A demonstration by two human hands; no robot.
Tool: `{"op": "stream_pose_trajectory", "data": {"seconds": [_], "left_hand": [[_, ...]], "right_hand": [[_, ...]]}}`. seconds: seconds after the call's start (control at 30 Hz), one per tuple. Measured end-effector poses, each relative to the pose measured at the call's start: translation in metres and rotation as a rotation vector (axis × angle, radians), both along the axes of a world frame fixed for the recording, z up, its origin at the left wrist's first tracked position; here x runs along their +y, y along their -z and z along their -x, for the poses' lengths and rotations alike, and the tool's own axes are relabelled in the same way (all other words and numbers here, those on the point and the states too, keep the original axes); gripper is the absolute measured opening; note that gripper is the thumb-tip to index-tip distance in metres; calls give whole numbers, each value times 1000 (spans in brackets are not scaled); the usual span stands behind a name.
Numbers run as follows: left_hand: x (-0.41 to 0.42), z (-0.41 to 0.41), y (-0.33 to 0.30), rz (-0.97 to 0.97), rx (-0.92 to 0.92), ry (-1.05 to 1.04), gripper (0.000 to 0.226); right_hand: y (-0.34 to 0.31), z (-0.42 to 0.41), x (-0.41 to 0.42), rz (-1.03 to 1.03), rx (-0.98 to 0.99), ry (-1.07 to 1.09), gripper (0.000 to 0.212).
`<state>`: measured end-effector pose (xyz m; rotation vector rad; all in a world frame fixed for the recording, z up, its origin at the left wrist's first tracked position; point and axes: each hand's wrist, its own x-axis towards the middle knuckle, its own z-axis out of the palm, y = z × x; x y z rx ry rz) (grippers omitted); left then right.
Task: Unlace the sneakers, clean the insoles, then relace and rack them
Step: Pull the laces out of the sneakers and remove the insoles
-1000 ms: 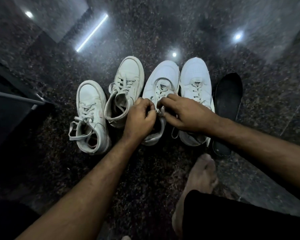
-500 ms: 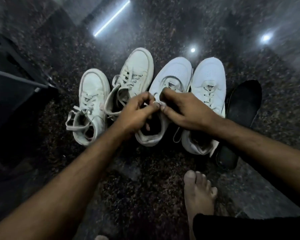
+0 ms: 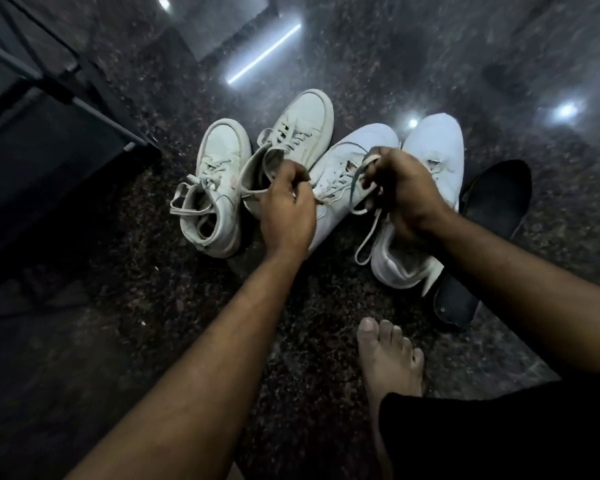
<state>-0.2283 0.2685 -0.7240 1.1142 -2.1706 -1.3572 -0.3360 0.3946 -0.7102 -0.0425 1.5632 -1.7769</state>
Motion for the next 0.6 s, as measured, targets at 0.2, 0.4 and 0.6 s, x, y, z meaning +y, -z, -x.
{"op": "stream_pose_trajectory", "data": {"seconds": [0.2,0.4,0.6], "left_hand": [[-7,0,-20,-643,90,-40,43],[-29,-26,-37,-158,-123,67,36],[-55,-46,-54,454,-119,-390,33]], "right_hand": [[-32,59,20,488,-382,534,46],[-26,53,4,-336,297,-108,35],[-18,6,3,-883,1396,-791,33]]}}
